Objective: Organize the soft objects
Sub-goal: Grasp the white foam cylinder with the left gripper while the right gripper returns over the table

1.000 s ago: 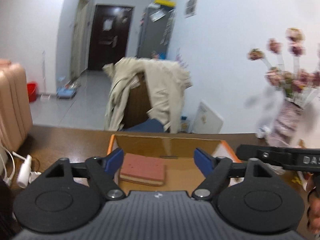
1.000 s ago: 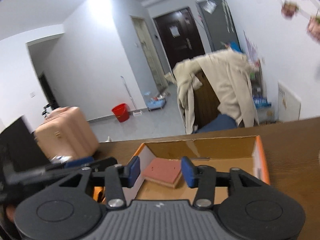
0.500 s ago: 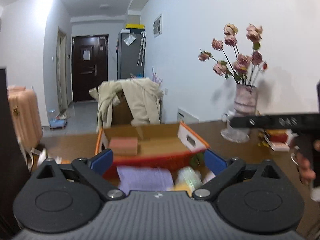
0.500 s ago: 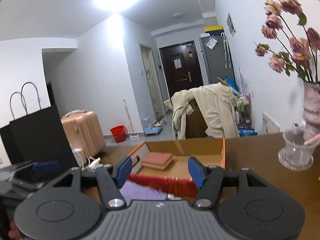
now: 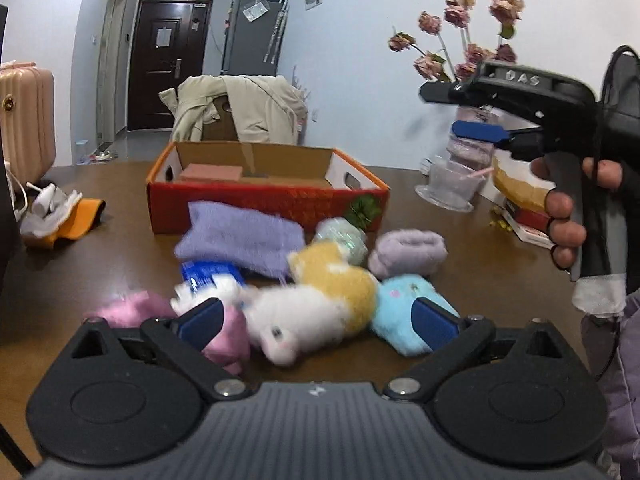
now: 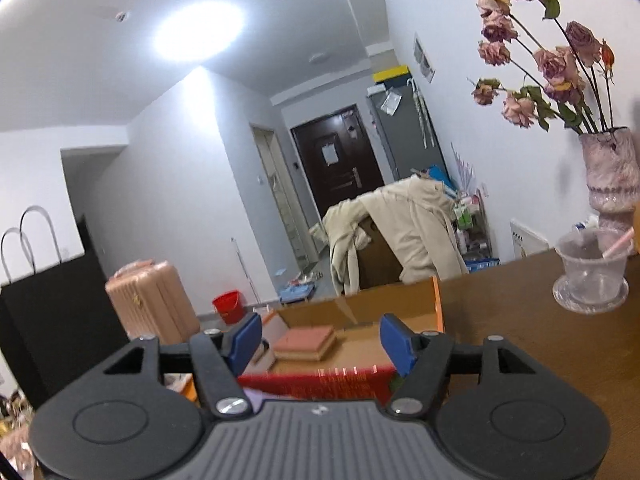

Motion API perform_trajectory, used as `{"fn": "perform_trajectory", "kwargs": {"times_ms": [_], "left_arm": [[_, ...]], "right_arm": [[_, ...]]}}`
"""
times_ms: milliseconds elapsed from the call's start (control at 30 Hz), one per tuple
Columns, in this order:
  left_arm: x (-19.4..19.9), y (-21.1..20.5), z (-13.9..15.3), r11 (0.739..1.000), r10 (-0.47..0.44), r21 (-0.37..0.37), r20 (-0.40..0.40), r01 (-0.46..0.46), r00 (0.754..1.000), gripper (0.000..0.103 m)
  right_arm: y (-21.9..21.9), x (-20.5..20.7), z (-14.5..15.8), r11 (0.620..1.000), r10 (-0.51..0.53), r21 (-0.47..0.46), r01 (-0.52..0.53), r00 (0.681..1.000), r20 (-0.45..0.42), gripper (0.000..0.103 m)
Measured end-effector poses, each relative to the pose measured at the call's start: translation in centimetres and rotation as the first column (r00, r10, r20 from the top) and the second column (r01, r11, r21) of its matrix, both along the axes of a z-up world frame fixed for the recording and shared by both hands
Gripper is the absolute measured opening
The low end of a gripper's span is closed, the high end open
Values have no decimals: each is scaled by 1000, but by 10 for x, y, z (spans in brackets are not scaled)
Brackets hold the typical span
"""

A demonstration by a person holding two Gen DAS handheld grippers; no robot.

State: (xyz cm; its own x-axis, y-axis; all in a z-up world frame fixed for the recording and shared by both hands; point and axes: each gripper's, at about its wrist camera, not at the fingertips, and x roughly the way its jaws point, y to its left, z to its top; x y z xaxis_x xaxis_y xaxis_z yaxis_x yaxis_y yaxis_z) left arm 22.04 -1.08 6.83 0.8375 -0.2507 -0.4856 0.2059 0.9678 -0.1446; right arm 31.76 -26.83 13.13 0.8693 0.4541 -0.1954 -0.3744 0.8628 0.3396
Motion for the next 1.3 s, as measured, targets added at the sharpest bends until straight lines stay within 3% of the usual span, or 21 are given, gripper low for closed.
{"fn": "perform_trajectory", "kwargs": {"times_ms": [233, 300, 500, 633, 733, 833, 933, 1033, 1133, 1300], "left_arm": [[52, 22, 36, 994, 104, 22, 122, -107, 987, 102], [67, 28, 41, 989, 146, 11, 114, -149, 983, 102], [61, 38, 54, 985, 168, 11, 84, -170, 982, 102], [29, 36, 58, 986, 163, 19, 93, -166, 982, 102], [-1, 29, 55, 993, 121, -16, 103, -120, 987, 102], [-21, 14, 40, 999, 13, -33, 36, -11, 999, 102], [-44, -6, 20, 994, -111, -14, -34, 111, 993, 101], [-68, -14, 7, 985, -173, -4, -52, 173, 983, 101], [-91, -23, -3, 973, -230, -24, -59, 229, 971, 101], [-120, -54, -34, 966, -259, -16, -112, 259, 959, 100]], "right_arm": [[-4, 56, 49, 983, -108, 164, 87, 987, 120, 66], [1, 70, 58, 976, -104, 205, 78, 987, 120, 65], [15, 66, 83, 983, 58, 176, -49, 997, -44, 66], [-13, 26, 91, 965, 111, 253, -65, 979, -171, 66], [-43, -17, 96, 952, 117, 300, -59, 977, -181, 71], [-57, -50, 90, 974, 103, 219, -59, 975, -198, 76], [-53, -74, 61, 993, 111, 62, -98, 956, -272, 76], [-46, -99, 26, 990, 113, -42, -133, 941, -320, 74], [-41, -121, -8, 986, 62, -129, -107, 948, -313, 74], [-27, -149, -56, 952, 28, -277, -132, 936, -351, 68]]}}
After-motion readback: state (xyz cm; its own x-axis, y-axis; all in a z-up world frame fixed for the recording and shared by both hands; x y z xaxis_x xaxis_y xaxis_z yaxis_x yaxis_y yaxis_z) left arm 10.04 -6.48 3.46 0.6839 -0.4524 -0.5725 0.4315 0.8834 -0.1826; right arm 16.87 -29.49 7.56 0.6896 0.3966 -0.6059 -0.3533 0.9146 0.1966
